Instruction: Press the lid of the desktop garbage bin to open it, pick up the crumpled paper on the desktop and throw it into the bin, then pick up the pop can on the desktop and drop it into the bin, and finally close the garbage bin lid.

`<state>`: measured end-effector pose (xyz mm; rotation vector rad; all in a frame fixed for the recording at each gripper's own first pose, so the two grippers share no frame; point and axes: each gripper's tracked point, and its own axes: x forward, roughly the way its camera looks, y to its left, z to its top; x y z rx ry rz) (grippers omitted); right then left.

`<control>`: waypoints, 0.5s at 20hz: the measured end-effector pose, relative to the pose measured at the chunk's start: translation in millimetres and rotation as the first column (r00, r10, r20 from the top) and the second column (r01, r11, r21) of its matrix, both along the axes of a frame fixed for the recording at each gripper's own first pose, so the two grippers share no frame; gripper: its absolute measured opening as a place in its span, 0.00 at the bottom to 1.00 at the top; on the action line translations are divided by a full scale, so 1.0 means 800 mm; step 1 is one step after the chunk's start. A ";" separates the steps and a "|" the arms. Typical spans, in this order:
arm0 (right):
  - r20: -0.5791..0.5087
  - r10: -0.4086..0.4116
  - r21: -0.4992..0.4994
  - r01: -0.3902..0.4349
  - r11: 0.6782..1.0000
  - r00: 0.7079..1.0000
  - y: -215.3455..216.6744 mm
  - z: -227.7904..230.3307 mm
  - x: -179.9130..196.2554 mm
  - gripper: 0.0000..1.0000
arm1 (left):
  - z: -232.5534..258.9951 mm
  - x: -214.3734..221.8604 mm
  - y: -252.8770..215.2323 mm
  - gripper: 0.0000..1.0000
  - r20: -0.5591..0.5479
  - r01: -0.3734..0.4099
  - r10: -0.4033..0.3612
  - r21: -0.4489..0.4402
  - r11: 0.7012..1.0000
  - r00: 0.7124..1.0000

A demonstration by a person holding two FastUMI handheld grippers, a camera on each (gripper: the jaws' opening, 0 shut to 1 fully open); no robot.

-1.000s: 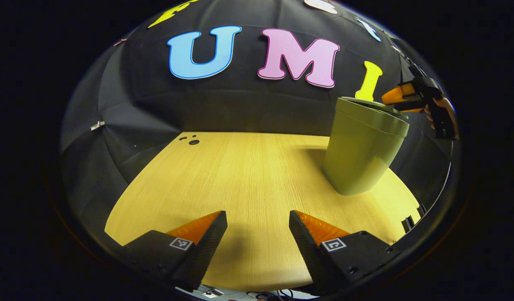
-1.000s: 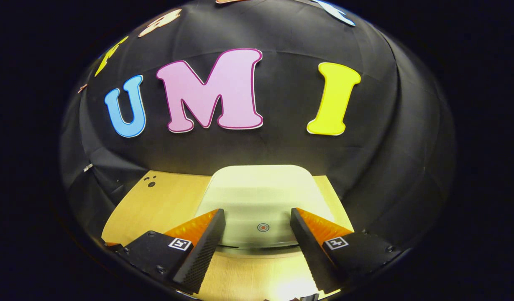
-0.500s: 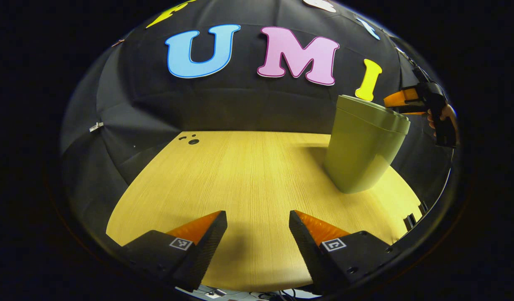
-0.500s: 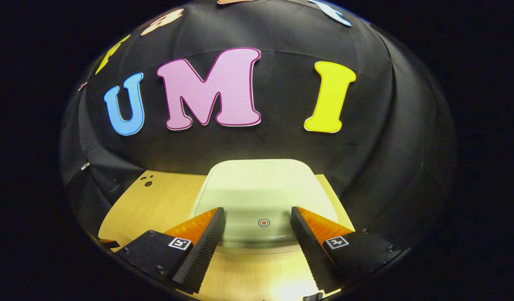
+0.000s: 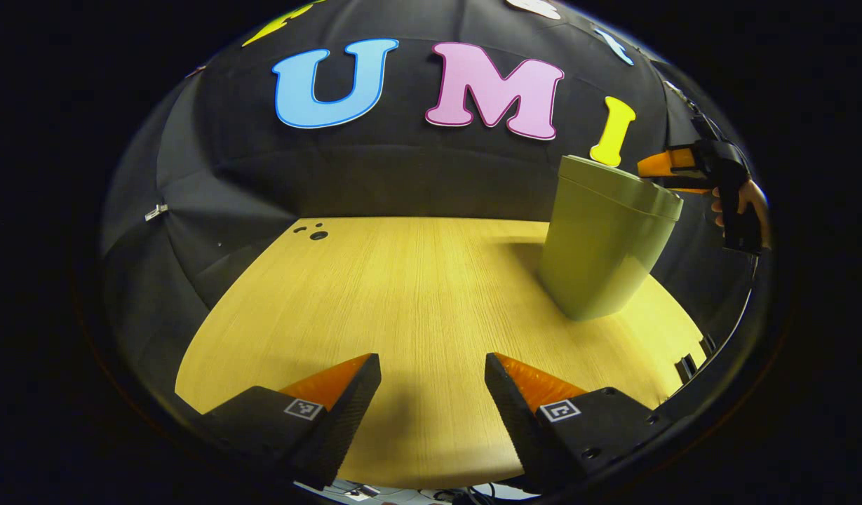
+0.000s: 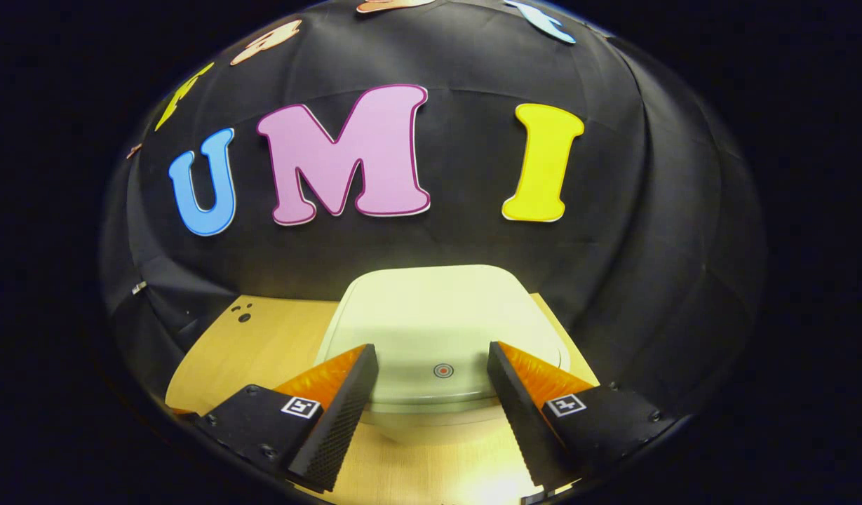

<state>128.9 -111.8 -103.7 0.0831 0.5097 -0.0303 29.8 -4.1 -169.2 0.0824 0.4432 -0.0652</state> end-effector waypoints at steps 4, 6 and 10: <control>0.041 0.001 -0.018 -0.001 1.000 0.999 -0.001 0.008 -0.001 0.99 | 0.011 0.003 0.001 0.96 0.013 -0.007 0.007 -0.023 1.000 1.000; 0.052 -0.004 -0.044 0.006 0.999 0.999 -0.001 0.012 -0.002 0.99 | 0.021 0.007 0.005 0.96 0.031 -0.004 0.005 -0.016 1.000 1.000; 0.146 -0.012 -0.032 0.017 0.999 0.989 0.008 0.050 -0.010 0.99 | 0.043 0.010 0.010 0.96 0.067 -0.006 0.007 -0.022 1.000 0.998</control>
